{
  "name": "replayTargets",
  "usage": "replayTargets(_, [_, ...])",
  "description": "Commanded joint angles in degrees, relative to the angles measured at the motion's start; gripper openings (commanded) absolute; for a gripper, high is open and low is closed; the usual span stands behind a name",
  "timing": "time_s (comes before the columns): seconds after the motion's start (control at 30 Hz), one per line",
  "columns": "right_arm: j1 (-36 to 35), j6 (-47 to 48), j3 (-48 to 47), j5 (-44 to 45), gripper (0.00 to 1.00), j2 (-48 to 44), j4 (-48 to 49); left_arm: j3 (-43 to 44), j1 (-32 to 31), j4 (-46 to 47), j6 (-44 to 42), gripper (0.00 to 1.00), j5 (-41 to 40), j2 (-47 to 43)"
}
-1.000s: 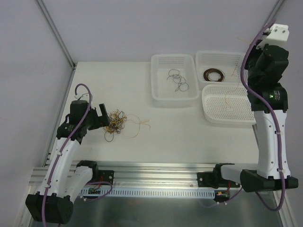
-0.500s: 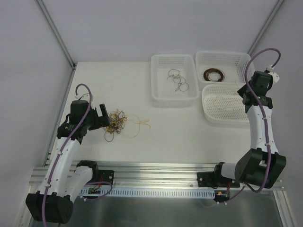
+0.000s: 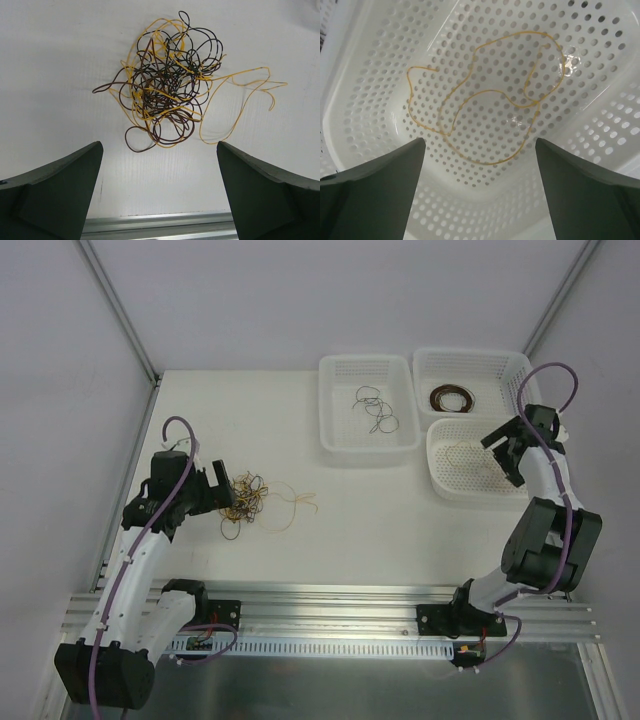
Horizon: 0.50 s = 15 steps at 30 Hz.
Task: Untangle the cables
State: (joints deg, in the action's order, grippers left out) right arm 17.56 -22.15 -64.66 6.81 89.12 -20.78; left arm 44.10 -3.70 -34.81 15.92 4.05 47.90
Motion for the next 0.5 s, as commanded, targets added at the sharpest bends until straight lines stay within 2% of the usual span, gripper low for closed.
replayTargets(0.0, [-3.31,3.95,-5.89,2.58,0.99,-5.27,-4.25,-0.33,0.28,0.35,-0.28,0.99,2.36,0.88])
replayTargets(0.13, [-8.24,8.70,-8.81,8.47,1.00,-9.56,-9.28,-0.33,0.45,0.35,-0.28,0.99,3.15,1.58])
replayTargets(0.27, [-13.68,12.30,-8.64,9.71,1.00,-14.05,-9.90,-0.50,0.63,0.35,-0.28,0.99,2.89,2.11])
replayTargets(0.4, [-23.94,18.45,-9.43,4.63,0.99,-15.73,-8.59,-0.41,0.63,0.35,-0.28,0.99,3.94,3.16])
replayTargets(0.47, [-27.74,21.88,-9.43,-1.52,1.00,-15.47,-7.53,-0.33,0.63,0.35,-0.19,0.99,4.47,4.04])
